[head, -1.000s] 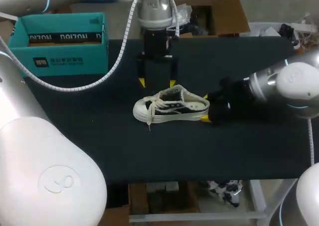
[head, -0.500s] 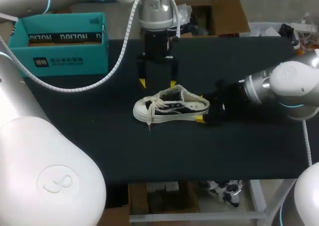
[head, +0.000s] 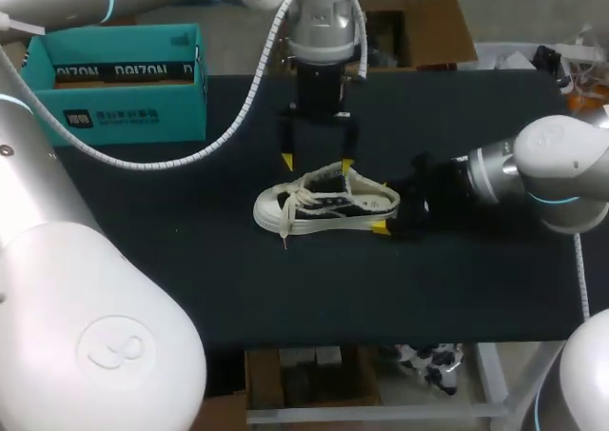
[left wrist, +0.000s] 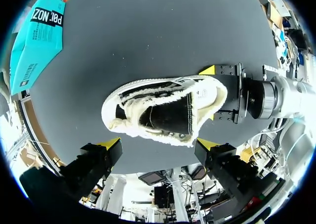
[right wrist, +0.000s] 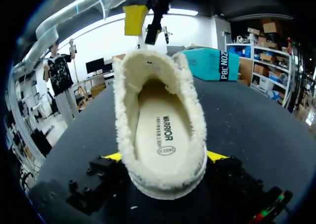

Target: Open the shoe tongue, take the insole out of the shoe, put the insole back into the shoe, and pack the shoe into the shoebox

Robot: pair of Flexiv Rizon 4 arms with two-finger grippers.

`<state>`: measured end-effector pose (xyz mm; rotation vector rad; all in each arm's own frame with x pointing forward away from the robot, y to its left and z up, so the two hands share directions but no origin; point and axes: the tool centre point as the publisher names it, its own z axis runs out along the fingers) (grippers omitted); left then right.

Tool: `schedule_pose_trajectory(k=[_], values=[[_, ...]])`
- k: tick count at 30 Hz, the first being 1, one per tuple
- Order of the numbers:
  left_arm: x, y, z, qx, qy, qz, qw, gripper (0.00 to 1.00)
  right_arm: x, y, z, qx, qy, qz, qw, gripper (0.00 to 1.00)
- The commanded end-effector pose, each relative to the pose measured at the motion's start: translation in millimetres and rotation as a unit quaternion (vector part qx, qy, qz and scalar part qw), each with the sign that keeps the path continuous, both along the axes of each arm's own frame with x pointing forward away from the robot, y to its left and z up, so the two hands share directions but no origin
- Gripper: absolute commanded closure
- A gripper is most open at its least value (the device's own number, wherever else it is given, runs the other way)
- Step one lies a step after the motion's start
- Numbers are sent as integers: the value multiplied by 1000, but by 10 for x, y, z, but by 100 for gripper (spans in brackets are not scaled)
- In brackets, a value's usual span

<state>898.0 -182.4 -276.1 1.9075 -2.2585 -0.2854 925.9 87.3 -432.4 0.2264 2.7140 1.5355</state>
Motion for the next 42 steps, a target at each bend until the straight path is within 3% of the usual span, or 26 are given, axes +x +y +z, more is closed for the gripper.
schedule_pose_trajectory(k=[1, 5, 8, 10, 11, 12, 21, 24, 26, 31, 42], values=[[-4, -178, -27, 27, -7, -2, 1000, 0, 18, 18, -104, 2, -1, 0, 1000, 100], [59, -286, -97, 43, -5, 7, 999, 2, 18, 18, -104, 2, -1, 0, 1000, 100], [95, -332, -156, 52, 2, 10, 999, 19, 18, 18, -104, 2, -1, 0, 1000, 100], [111, -353, -188, 58, 6, 10, 998, 25, 18, 18, -104, 2, -1, 0, 1000, 100], [121, -368, -212, 61, 10, 10, 998, 43, 18, 18, -104, 2, -1, 0, 1000, 100], [123, -380, -236, 66, 12, 10, 998, 51, 18, 18, -104, 2, -1, 0, 1000, 100], [110, -409, -377, 93, 32, 4, 995, 60, 18, 18, -104, 2, -1, 0, 1000, 100], [78, -380, -394, 95, 39, -1, 995, 78, 18, 18, -104, 2, -1, 0, 1000, 100], [54, -336, -378, 93, 39, -2, 995, 100, 18, 18, -104, 2, -1, 0, 1000, 100], [30, -195, -311, 72, 25, 13, 997, 100, 18, 18, -104, 2, -1, 0, 1000, 100], [-35, 269, -151, -17, -26, 50, 998, 100, 18, 18, -104, 2, -1, 0, 1000, 100]])
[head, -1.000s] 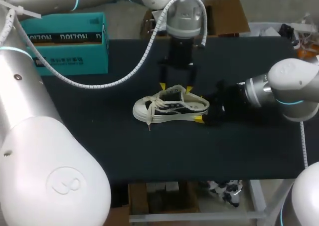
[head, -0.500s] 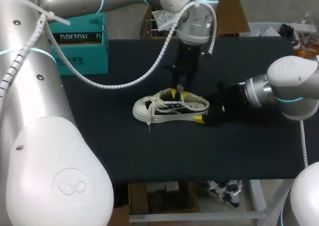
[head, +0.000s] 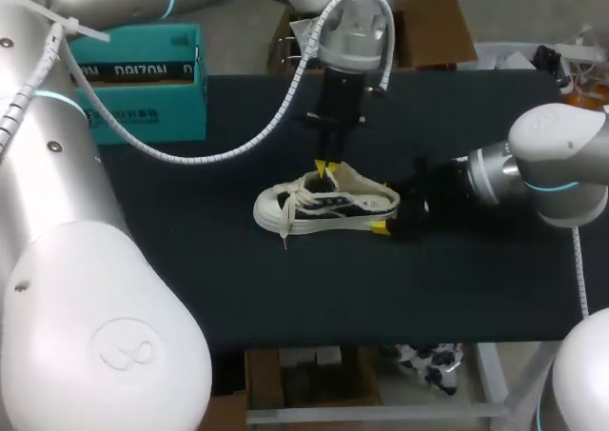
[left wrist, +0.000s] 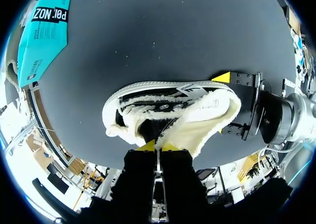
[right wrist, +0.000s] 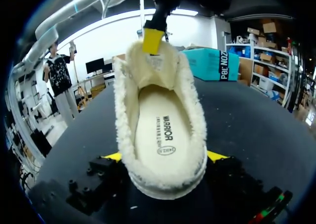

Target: Open the shoe tongue, take the insole out of the shoe, put the insole back into the shoe, and pack the shoe into the shoebox

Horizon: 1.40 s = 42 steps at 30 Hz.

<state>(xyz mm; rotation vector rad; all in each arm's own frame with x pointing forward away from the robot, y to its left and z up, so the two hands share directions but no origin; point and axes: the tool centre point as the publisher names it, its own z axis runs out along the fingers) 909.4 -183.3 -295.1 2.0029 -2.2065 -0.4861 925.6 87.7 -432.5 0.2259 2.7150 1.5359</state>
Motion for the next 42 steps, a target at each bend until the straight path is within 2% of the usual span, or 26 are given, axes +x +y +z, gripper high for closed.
schedule_pose_trajectory(k=[1, 5, 14, 21, 22, 23, 24, 25, 27, 29, 32, 34, 35, 37, 38, 39, 40, 41, 42], values=[[-150, 327, 35, -88, -55, 24, 994, 100, 21, 14, -103, 3, -1, 0, 1000, 100], [-126, 499, -18, -107, -54, 32, 992, 100, 21, 14, -103, 3, -1, 0, 1000, 100], [8, 635, -304, -137, -27, 40, 989, 100, 21, 14, -103, 3, -1, 0, 1000, 100], [-15, 709, -401, -156, -18, 31, 987, 100, 21, 14, -103, 3, -1, 0, 1000, 100], [-30, 716, -380, -158, -21, 25, 987, 95, 21, 14, -103, 3, -1, 0, 1000, 100], [-48, 728, -332, -167, -26, 18, 985, 68, 21, 14, -103, 3, -1, 0, 1000, 100], [-67, 731, -287, -170, -29, 11, 985, 54, 21, 14, -103, 3, -1, 0, 1000, 100], [-75, 731, -240, -171, -34, 7, 985, 35, 21, 14, -103, 3, -1, 0, 1000, 100], [-86, 726, -106, -177, -45, -9, 983, 8, 21, 14, -103, 3, -1, 0, 1000, 100], [-92, 705, 41, -183, -61, -27, 981, 0, 21, 14, -103, 3, -1, 0, 1000, 100], [-98, 650, 275, -191, -82, -67, 976, 1, 21, 14, -103, 3, -1, 0, 1000, 100], [-91, 598, 417, -194, -91, -102, 971, 11, 21, 14, -103, 3, -1, 0, 1000, 100], [-84, 561, 480, -193, -95, -130, 968, 31, 21, 14, -103, 3, -1, 0, 1000, 100], [-79, 490, 570, -190, -97, -176, 961, 90, 21, 14, -103, 3, -1, 0, 1000, 100], [-90, 408, 616, -172, -91, -246, 950, 100, 21, 14, -103, 3, -1, 0, 1000, 100], [-108, 356, 637, -170, -89, -286, 939, 100, 21, 14, -103, 3, -1, 0, 1000, 100], [-107, 303, 650, -166, -71, -331, 926, 100, 21, 14, -103, 3, -1, 0, 1000, 100], [-144, 244, 639, -150, -52, -417, 895, 100, 21, 14, -103, 3, -1, 0, 1000, 100], [-157, 215, 641, -166, -31, -486, 858, 100, 21, 14, -103, 3, -1, 0, 1000, 100]])
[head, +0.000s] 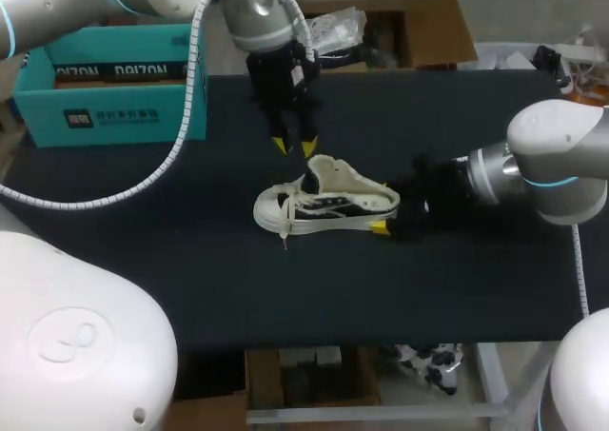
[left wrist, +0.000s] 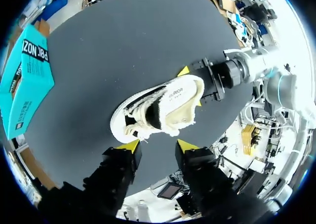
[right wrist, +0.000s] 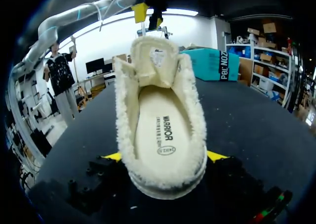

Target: Open the shoe tongue, take the insole out of the shoe, put the insole back into the shoe, and pack the shoe into the shoebox

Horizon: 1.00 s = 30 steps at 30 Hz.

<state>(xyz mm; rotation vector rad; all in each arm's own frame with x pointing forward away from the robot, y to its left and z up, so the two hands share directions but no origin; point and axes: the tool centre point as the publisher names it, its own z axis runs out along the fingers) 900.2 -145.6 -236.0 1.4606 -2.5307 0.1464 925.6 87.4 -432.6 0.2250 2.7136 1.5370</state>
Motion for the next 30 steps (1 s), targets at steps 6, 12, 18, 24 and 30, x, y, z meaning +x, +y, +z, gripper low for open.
schedule_pose_trajectory(k=[6, 12, 18, 24, 30], values=[[5, -264, 80, 24, -20, -497, 867, 100, 21, 17, -101, 2, 0, 0, 1000, 100], [5, -264, 80, 24, -20, -497, 867, 100, 21, 17, -101, 2, 0, 0, 1000, 100], [78, -315, 90, 5, -25, -520, 854, 100, 21, 17, -101, 2, 0, 0, 1000, 100], [170, -558, -123, -27, -49, -557, 829, 100, 21, 17, -101, 2, 0, 0, 1000, 100], [205, -715, -462, -31, -40, -572, 819, 100, 21, 17, -101, 2, 0, 0, 1000, 100]])
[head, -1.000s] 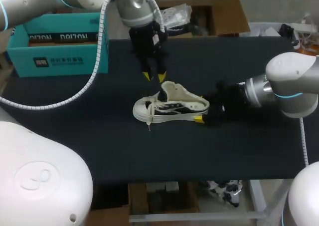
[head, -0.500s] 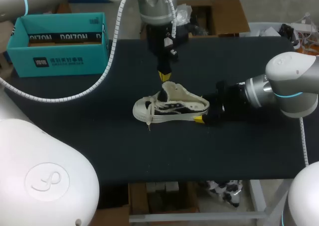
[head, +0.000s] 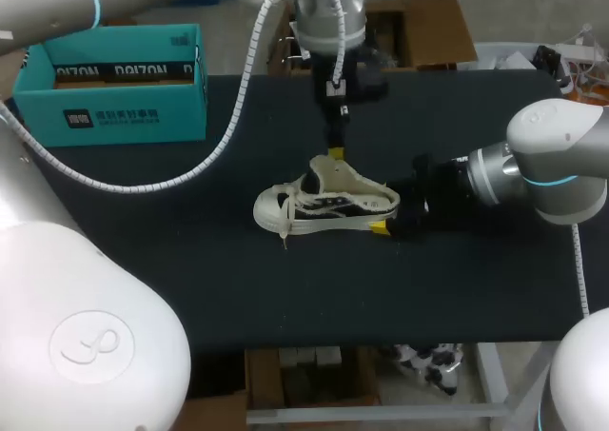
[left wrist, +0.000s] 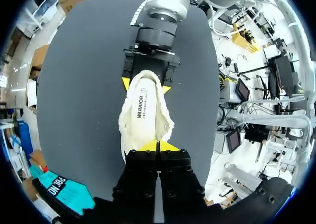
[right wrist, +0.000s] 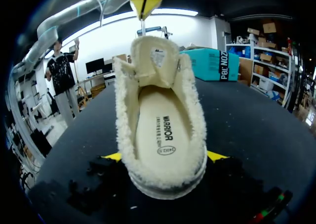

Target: Open the shoe tongue, take the insole out of the shoe, put the insole back into the shoe, and pack the shoe into the shoebox

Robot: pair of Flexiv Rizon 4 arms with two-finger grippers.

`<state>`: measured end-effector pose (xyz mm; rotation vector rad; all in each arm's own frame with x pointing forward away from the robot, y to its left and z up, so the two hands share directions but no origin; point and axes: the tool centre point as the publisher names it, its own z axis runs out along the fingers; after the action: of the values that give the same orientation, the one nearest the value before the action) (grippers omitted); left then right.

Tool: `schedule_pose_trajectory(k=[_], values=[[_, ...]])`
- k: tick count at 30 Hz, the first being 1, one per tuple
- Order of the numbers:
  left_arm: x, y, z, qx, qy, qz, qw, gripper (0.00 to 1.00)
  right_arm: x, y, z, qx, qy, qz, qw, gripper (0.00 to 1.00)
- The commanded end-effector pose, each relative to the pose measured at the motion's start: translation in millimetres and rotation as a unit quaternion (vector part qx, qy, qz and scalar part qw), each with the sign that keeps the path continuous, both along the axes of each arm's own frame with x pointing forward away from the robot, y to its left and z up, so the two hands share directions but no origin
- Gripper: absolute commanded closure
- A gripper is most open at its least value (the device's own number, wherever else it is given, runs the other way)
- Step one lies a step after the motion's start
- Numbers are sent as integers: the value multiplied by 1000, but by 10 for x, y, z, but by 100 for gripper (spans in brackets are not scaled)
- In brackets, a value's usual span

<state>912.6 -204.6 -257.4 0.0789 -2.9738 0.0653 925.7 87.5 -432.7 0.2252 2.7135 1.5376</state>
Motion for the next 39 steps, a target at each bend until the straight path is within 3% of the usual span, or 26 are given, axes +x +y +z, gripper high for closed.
schedule_pose_trajectory(k=[1, 10, 19, 26, 32, 34, 39], values=[[88, -138, -308, -14, 13, -116, 993, 100, 20, 15, -101, 2, -1, 0, 1000, 100], [96, -114, -804, -20, 36, -117, 992, 100, 20, 15, -101, 2, -1, 0, 1000, 100], [-147, -30, -1097, -20, 36, -103, 994, 100, 20, 15, -101, 2, -1, 0, 1000, 100], [-270, 44, -1208, -15, 35, -92, 995, 100, 20, 15, -101, 2, -1, 0, 1000, 100], [-267, 72, -1286, -12, 40, -83, 996, 100, 20, 15, -101, 2, -1, 0, 1000, 100], [-268, 80, -1297, -14, 39, -80, 996, 89, 20, 15, -101, 2, -1, 0, 1000, 100], [-276, 75, -1362, -13, 25, -66, 997, 80, 20, 15, -101, 2, -1, 0, 1000, 100]])
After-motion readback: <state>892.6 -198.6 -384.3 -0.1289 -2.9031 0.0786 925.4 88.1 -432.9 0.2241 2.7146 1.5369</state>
